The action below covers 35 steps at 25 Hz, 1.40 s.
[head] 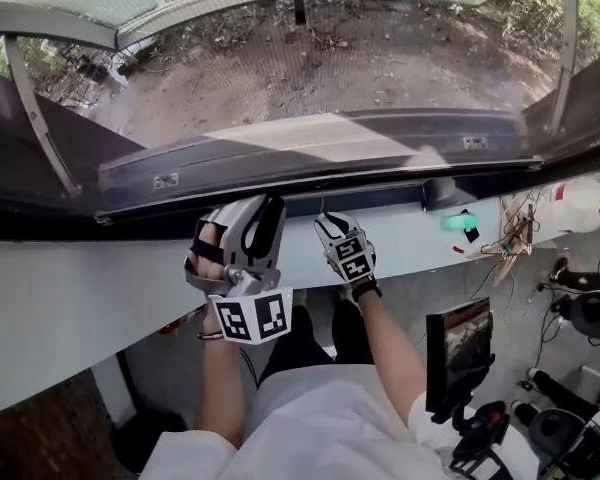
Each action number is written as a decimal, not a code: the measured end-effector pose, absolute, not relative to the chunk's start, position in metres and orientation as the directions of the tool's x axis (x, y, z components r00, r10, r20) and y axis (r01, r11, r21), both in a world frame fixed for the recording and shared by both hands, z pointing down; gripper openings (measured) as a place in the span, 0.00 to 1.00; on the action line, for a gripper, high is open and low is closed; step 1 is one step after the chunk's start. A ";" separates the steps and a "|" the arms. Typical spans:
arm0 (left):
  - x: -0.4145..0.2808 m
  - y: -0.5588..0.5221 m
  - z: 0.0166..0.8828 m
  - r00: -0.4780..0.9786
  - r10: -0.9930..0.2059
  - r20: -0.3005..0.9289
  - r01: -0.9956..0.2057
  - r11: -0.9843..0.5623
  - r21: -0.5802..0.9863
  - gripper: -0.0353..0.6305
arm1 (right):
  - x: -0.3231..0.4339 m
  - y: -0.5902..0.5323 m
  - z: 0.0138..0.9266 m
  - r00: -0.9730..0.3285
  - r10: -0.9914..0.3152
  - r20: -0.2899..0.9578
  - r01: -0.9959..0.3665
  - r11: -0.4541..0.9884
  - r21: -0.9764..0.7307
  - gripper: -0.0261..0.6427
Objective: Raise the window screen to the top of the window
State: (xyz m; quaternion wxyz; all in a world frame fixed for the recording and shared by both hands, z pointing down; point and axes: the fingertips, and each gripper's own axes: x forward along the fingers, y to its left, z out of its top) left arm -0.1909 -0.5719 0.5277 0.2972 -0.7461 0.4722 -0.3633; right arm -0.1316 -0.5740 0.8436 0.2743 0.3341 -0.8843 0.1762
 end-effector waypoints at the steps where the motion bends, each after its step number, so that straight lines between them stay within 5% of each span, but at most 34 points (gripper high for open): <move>1: -0.191 -0.572 0.528 0.289 -0.921 0.263 -0.485 -0.377 -0.789 0.23 | -0.131 -0.578 0.852 -0.612 -0.503 0.611 -0.699 0.704 -0.120 0.20; 7: -0.191 -0.573 0.530 0.260 -0.924 0.279 -0.465 -0.373 -0.802 0.23 | -0.139 -0.594 0.882 -0.582 -0.501 0.640 -0.717 0.688 -0.113 0.19; 9: -0.191 -0.574 0.531 0.247 -0.926 0.285 -0.458 -0.370 -0.808 0.23 | -0.140 -0.593 0.883 -0.590 -0.494 0.639 -0.715 0.687 -0.129 0.08; 28: -0.191 -0.568 0.538 0.212 -0.906 0.366 -0.352 -0.421 -0.836 0.23 | -0.105 -0.470 0.871 -0.550 -0.387 0.740 -0.725 0.661 -0.194 0.04; 35: -0.190 -0.563 0.536 0.225 -0.911 0.347 -0.417 -0.412 -0.810 0.23 | -0.093 -0.461 0.869 -0.528 -0.379 0.760 -0.732 0.657 -0.181 0.04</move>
